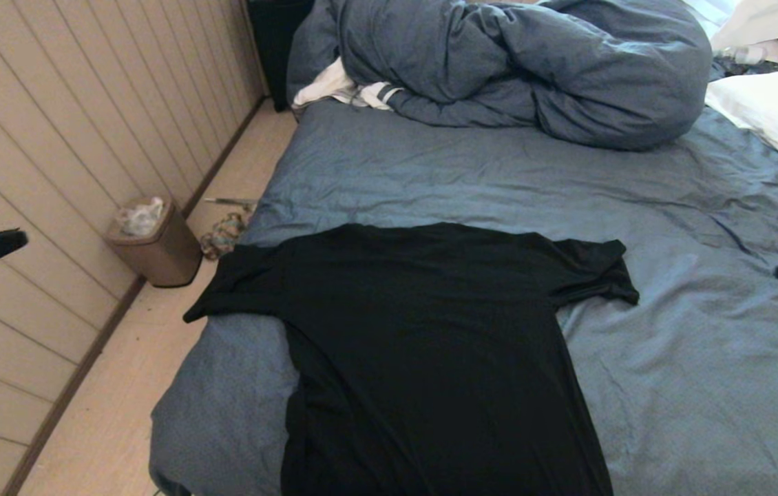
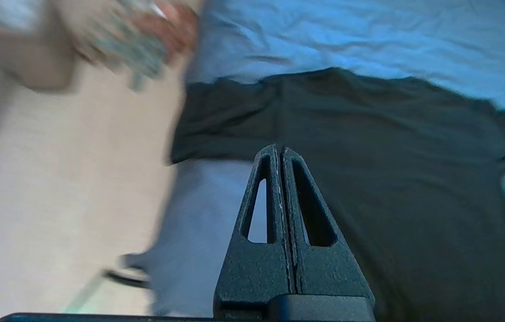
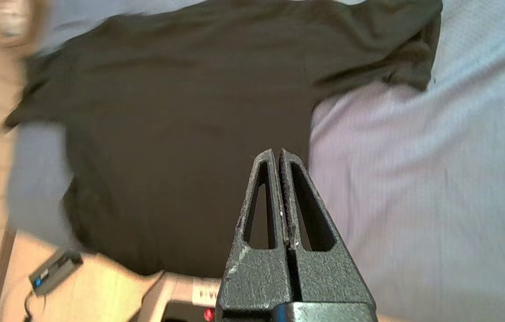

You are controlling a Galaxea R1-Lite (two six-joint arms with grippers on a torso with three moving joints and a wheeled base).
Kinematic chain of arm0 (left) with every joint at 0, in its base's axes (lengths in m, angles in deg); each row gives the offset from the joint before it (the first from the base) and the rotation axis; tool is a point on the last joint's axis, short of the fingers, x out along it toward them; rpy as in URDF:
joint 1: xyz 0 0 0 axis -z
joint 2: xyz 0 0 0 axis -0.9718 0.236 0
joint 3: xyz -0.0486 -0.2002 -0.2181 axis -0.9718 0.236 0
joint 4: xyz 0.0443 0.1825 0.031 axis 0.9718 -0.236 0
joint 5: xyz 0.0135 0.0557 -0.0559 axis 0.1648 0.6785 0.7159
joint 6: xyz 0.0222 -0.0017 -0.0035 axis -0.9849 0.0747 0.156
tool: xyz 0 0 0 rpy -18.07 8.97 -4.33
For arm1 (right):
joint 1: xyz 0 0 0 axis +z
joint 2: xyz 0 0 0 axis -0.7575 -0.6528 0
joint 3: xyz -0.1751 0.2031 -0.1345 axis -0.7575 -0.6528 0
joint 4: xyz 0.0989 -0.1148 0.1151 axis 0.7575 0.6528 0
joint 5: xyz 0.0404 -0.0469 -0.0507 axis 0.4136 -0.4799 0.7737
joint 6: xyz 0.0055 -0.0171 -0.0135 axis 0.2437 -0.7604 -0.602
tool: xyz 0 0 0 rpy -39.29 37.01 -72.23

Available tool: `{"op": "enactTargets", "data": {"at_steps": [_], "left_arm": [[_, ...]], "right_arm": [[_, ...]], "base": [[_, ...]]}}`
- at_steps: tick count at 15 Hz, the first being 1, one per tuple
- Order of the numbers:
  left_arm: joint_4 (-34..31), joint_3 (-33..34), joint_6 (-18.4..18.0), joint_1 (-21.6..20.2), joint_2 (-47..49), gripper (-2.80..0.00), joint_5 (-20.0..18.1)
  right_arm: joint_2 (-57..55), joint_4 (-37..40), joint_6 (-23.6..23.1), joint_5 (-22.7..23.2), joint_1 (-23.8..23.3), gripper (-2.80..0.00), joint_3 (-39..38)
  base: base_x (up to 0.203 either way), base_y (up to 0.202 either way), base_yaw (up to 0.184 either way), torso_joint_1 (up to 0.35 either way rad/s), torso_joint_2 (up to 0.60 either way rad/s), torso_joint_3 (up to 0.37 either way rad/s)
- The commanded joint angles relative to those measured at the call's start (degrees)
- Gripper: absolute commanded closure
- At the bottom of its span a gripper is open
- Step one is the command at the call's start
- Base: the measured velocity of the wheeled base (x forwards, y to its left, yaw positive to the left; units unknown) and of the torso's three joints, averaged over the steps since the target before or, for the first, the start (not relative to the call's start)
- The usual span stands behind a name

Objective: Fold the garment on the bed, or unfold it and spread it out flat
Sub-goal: Fold the black T-shirt

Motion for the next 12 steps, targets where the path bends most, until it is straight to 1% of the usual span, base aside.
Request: {"op": "enactTargets", "data": {"at_steps": [1, 5, 7, 8, 10, 11, 12], "left_arm": [[0.5, -6.8, 1.5, 0.0, 16.2, 0.00, -1.0], [2.0, -21.5, 4.4, 0.4, 34.7, 0.00, -2.7], [2.4, -27.5, 6.0, 0.5, 42.9, 0.00, -2.9], [3.0, -29.5, 6.8, 0.6, 46.4, 0.00, -2.9], [6.0, -31.3, 7.7, 0.6, 50.9, 0.00, -3.0], [7.7, -31.5, 8.0, 0.6, 52.9, 0.00, -3.0], [9.2, -31.6, 8.7, 0.5, 54.6, 0.00, -2.8]], "right_arm": [[-18.3, -1.1, 0.4, 0.3, -2.3, 0.00, 7.1], [-41.7, -4.3, 0.8, 0.8, -9.3, 0.00, 23.0], [-49.2, -5.0, -0.1, 0.8, -11.8, 0.00, 30.2], [-51.4, -5.4, -1.3, 0.8, -13.4, 0.00, 33.0], [-54.5, -5.6, -3.8, 0.8, -15.0, 0.00, 34.6], [-56.1, -5.5, -6.7, 0.8, -15.9, 0.00, 34.4], [-57.9, -5.5, -8.7, 0.8, -16.4, 0.00, 34.5]], "base": [[0.000, 0.000, 0.000, 0.000, 0.00, 0.000], [0.000, 0.000, 0.000, 0.000, 0.00, 0.000], [0.000, 0.000, 0.000, 0.000, 0.00, 0.000], [0.000, 0.000, 0.000, 0.000, 0.00, 0.000], [0.000, 0.000, 0.000, 0.000, 0.00, 0.000], [0.000, 0.000, 0.000, 0.000, 0.00, 0.000], [0.000, 0.000, 0.000, 0.000, 0.00, 0.000]]}}
